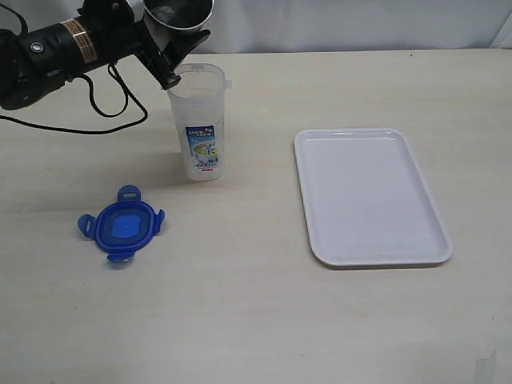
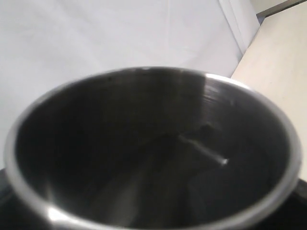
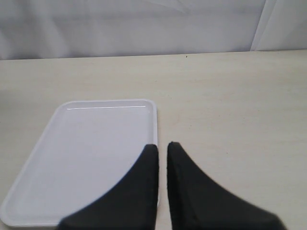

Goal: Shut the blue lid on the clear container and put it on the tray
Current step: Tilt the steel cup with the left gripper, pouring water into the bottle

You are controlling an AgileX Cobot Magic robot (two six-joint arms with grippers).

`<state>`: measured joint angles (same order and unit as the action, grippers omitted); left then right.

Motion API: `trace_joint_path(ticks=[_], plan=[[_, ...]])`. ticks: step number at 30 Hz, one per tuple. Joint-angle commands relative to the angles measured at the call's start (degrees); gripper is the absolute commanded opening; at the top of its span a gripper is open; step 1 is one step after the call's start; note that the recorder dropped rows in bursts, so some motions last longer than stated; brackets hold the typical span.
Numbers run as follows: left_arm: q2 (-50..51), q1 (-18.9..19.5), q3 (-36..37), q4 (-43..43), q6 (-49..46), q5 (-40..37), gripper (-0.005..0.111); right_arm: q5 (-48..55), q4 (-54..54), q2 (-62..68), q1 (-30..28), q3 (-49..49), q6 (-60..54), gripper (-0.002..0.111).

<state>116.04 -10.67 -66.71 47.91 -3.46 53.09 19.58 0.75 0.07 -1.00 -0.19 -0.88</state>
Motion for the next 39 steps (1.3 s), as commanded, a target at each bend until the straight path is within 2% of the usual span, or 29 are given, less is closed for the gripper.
trace_joint_path(ticks=[1,39], plan=[[-1.12,-0.01,-0.93,-0.94,-2.32,4.91,0.0,0.08,0.27,-0.07,-0.26,0.19,0.01,0.007],[-1.12,0.08,-0.93,-1.64,-11.13,5.95,0.0,0.08,0.27,-0.07,-0.26,0.19,0.01,0.007]])
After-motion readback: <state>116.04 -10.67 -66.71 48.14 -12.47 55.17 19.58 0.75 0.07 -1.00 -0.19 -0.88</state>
